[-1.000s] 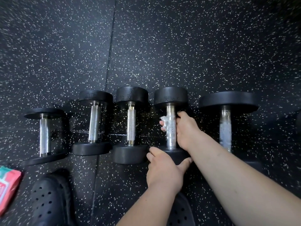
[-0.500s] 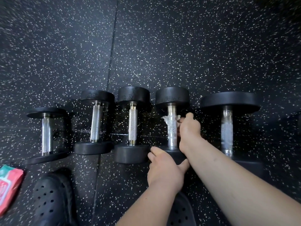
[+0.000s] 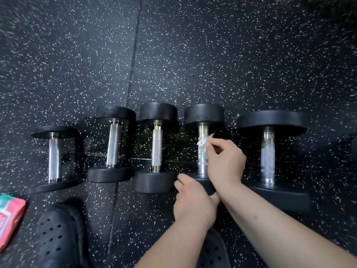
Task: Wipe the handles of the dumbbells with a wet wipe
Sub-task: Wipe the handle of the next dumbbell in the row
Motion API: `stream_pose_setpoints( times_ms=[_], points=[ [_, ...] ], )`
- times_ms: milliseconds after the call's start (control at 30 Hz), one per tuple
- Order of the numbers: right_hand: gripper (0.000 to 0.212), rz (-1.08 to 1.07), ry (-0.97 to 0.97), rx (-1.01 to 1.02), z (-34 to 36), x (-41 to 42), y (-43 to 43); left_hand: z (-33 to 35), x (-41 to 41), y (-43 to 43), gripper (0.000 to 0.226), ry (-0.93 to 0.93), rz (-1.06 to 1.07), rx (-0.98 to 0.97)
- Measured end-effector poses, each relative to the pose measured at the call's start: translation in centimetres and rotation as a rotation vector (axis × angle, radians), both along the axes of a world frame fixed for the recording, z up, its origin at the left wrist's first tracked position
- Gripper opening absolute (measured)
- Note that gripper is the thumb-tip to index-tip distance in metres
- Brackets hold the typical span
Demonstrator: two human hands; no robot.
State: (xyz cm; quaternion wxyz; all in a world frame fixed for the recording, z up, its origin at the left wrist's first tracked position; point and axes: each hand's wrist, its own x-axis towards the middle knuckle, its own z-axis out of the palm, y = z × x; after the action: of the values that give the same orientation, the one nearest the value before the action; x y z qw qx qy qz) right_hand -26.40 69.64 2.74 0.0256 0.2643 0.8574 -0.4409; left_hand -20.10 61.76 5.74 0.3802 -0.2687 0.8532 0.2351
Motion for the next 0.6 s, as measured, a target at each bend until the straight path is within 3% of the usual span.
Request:
stream_pose_setpoints(
  times_ms=[200,433,600],
  points=[
    [0.007,0.214,0.053,0.128,-0.6,-0.6,-0.3,-0.2,0.0,0.0,0.081,-0.004,0.002,0.002],
    [0.007,0.372,0.069,0.332,-0.3,-1.3,1.5,-0.3,0.2,0.1,0.098,0.004,0.037,0.016],
    [0.006,0.582,0.055,0.498,-0.7,-2.1,0.2,-0.3,0.1,0.1,0.090,0.004,0.023,0.000]
  ],
)
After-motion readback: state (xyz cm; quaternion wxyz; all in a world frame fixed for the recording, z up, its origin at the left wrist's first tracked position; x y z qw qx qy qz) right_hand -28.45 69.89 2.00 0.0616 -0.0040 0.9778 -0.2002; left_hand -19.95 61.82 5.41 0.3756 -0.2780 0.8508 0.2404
